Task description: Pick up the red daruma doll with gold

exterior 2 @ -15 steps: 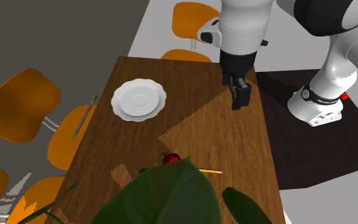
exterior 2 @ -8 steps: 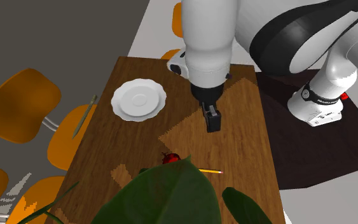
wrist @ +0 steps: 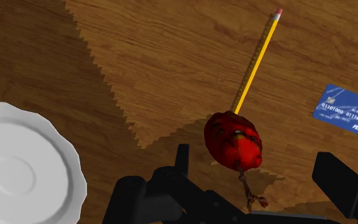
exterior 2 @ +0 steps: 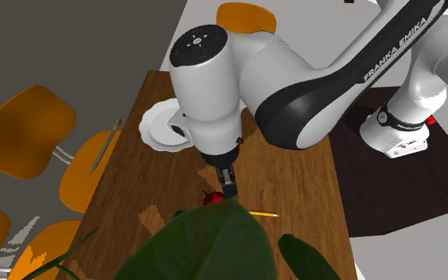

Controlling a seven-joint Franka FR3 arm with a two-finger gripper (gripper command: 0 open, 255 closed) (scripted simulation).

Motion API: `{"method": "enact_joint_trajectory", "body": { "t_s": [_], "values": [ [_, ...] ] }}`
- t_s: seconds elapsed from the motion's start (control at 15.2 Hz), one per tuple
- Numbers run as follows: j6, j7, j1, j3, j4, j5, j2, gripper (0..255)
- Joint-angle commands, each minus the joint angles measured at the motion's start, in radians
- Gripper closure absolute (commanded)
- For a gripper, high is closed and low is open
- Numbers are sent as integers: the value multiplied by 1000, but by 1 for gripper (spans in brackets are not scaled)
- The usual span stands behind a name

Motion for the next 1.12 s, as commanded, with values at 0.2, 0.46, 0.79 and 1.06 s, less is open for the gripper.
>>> {"method": "enact_joint_trajectory", "body": {
  "t_s": [0.2,0.46,0.79,1.06],
  "values": [
    [-7,8,30,-4,153,-33,142,0],
    [34,10,32,-7,138,-38,169,0],
    [60,10,34,-10,130,-41,186,255],
    [60,10,33,-10,129,-41,185,255]
  ]
}}
